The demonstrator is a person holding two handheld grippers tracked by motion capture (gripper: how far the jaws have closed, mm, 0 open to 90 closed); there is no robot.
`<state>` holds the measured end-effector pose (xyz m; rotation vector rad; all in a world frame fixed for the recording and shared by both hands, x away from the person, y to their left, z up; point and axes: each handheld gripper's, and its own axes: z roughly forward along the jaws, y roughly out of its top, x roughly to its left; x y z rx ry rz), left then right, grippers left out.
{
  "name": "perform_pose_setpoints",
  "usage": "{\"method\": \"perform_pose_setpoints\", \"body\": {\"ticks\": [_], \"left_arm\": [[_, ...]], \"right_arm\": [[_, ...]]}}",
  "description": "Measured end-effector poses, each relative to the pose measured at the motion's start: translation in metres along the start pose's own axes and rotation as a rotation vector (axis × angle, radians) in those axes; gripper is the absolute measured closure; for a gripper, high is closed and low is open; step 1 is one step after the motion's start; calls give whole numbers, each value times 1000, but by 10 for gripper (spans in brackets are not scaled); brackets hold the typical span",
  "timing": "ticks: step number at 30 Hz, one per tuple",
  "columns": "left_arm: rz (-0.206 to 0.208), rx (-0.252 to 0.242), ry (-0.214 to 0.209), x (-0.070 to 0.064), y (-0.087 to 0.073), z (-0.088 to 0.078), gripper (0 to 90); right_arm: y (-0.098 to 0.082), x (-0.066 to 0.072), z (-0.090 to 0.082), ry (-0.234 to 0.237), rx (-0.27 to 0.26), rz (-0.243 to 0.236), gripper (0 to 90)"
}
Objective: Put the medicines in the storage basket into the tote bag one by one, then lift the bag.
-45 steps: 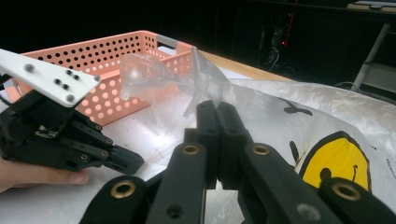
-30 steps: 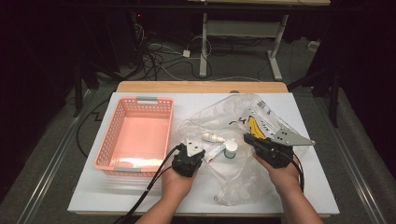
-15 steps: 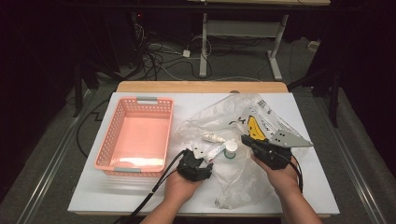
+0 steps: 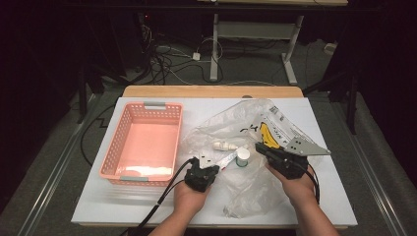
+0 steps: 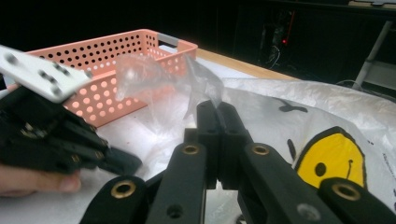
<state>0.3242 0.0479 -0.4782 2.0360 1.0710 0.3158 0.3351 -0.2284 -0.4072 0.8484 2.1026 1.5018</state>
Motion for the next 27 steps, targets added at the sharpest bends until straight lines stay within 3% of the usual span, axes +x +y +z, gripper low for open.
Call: {"method": "perform_pose_setpoints", "body": {"ticks": [11,19,27], "left_arm": [[45,-200,43,2,45,-45,889],[91,-341,59,2,92,-76,889],[146,-482,45,-12,141,-99,889]], "right_arm": [[2,-6,-5,-43,-41,14,900],[14,-10,-11,-87,-91,16,900],[35,-16,-15,-146,-169,18,900]]}}
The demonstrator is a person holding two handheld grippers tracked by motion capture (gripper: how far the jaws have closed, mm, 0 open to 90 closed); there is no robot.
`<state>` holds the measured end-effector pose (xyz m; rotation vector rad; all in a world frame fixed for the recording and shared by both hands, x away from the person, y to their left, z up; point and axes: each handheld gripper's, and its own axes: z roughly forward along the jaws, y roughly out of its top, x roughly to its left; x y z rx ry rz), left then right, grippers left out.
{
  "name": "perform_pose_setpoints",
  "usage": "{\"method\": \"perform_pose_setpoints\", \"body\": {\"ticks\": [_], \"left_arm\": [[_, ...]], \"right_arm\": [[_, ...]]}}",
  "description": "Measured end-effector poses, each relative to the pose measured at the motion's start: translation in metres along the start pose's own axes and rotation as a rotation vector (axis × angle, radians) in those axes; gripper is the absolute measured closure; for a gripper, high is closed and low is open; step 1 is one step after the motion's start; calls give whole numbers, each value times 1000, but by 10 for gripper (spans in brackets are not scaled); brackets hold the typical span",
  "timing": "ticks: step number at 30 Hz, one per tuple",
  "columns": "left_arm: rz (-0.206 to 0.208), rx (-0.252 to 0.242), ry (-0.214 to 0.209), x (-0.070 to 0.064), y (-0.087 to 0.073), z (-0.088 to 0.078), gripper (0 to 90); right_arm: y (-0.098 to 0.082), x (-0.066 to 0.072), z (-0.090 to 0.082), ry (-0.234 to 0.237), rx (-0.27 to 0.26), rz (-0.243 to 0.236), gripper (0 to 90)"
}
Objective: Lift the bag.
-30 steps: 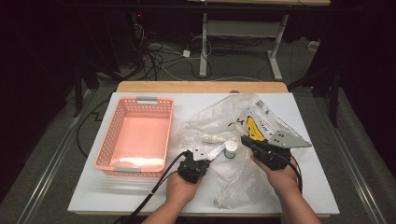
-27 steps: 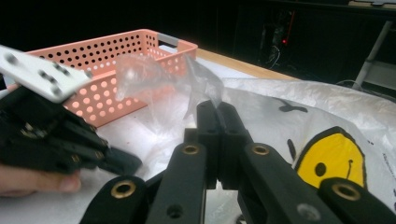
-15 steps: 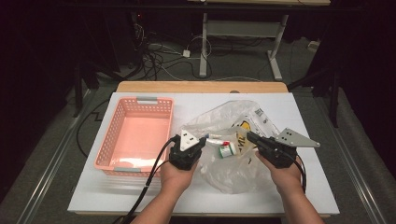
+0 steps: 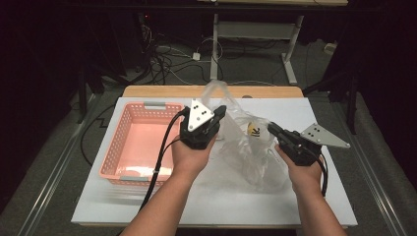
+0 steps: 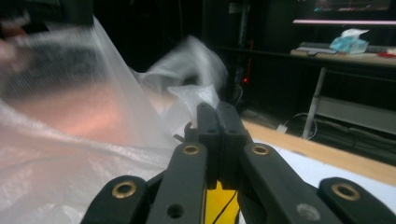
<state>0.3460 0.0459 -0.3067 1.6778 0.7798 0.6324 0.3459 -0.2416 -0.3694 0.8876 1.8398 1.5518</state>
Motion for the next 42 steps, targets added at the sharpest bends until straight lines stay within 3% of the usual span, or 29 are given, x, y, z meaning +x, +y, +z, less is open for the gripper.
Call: {"method": "perform_pose_setpoints", "body": {"ticks": [5,10,13,20,25,30,34,36,39,42], "left_arm": [[28,-62,-25,-7,30,9,889],[62,-95,-25,-8,55,16,889],[43,-119,-30,-4,67,18,889],[36,-157,-26,-1,71,19,888],[26,-158,-31,0,60,23,887],[5,-98,-31,3,33,29,863],[-15,-51,-34,8,8,19,607],[-9,-40,-27,7,-6,7,527],[-60,-15,-43,7,-25,-12,412],[-53,-7,-48,3,-43,-31,327]], "right_arm": [[14,-7,3,-31,-32,-1,900],[32,-15,8,-58,-60,4,900],[46,-20,9,-77,-86,1,900],[85,-28,-1,-125,-176,-22,900],[90,-32,-4,-147,-213,-20,900],[68,-39,8,-151,-127,-11,900],[47,-44,9,-143,-73,-3,868],[42,-45,4,-139,-79,1,838],[37,-43,-7,-126,-87,-1,760],[32,-39,-20,-115,-85,-18,699]]}}
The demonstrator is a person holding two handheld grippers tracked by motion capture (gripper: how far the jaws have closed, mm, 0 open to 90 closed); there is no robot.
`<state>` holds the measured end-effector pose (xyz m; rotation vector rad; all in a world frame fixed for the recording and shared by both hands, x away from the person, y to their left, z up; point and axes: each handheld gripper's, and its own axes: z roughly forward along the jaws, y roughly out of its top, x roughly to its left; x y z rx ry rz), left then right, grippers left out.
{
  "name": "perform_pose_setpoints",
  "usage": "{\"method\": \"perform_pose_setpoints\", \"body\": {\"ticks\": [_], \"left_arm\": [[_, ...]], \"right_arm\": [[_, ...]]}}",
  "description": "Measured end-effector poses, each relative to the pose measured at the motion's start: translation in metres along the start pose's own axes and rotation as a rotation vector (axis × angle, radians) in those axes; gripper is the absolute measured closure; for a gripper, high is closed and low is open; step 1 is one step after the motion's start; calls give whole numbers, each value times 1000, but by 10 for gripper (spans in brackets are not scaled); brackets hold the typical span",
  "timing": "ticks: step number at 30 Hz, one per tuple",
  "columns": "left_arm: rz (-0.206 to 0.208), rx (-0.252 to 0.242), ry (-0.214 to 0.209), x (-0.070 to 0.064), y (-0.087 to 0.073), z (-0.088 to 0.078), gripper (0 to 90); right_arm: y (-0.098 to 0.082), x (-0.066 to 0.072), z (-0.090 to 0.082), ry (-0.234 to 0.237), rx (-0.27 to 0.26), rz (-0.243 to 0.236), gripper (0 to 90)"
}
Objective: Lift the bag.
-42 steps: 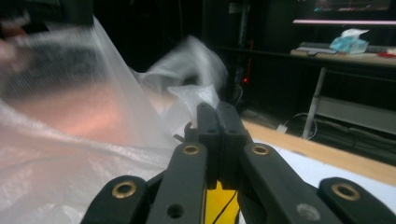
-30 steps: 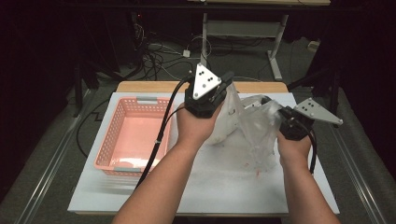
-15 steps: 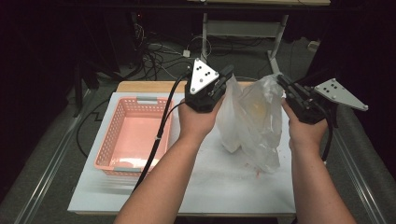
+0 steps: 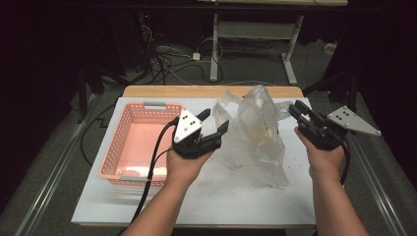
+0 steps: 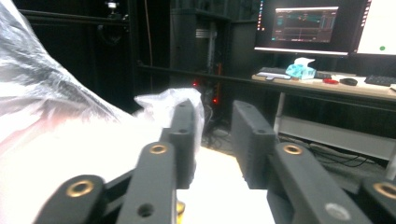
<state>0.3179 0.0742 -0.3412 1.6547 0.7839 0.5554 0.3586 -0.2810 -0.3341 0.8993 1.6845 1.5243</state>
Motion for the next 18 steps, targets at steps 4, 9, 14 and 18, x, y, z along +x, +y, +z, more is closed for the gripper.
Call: {"method": "perform_pose_setpoints", "body": {"ticks": [4,9,14,18], "left_arm": [[-40,9,-28,1,-22,-24,236],[-55,69,-37,6,-43,-45,126],[-83,122,-37,12,-56,-52,0],[-94,128,-51,14,-64,-58,0]], "right_arm": [[-12,1,-17,16,19,14,578],[-34,1,-34,48,82,22,400],[-55,3,-46,51,121,18,273],[-70,4,-45,63,151,42,118]]}}
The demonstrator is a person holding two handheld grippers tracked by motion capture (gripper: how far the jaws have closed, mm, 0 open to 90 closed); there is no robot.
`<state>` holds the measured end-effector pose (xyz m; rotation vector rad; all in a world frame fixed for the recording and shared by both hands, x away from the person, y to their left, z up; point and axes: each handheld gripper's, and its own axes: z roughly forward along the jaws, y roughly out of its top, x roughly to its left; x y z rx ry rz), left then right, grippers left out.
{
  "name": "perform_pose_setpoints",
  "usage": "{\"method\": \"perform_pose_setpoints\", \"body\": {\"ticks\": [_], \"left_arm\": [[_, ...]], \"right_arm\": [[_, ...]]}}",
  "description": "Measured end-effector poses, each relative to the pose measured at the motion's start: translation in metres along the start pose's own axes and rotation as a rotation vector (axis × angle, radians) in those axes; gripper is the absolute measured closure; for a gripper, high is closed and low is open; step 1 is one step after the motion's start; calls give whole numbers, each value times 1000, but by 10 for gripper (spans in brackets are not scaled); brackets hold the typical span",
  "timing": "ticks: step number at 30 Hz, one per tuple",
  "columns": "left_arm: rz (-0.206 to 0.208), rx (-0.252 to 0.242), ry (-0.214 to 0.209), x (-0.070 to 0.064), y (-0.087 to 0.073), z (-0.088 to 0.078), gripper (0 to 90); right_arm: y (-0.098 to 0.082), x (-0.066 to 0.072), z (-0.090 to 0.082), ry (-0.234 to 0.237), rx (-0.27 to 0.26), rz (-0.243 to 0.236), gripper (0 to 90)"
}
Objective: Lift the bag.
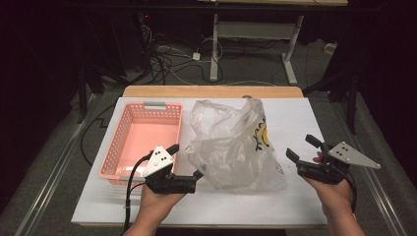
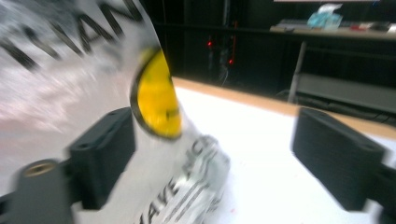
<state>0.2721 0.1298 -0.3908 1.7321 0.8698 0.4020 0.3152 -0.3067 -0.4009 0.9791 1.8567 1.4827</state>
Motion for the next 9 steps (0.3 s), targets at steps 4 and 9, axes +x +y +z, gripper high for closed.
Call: {"method": "perform_pose_setpoints", "body": {"ticks": [4,9], "left_arm": [[24,1,29,6,-2,-13,0],[51,26,83,19,-9,-26,0]], "right_arm": [[-10,3,6,-9,21,-7,0],[-12,7,7,-17,22,-22,0]]}}
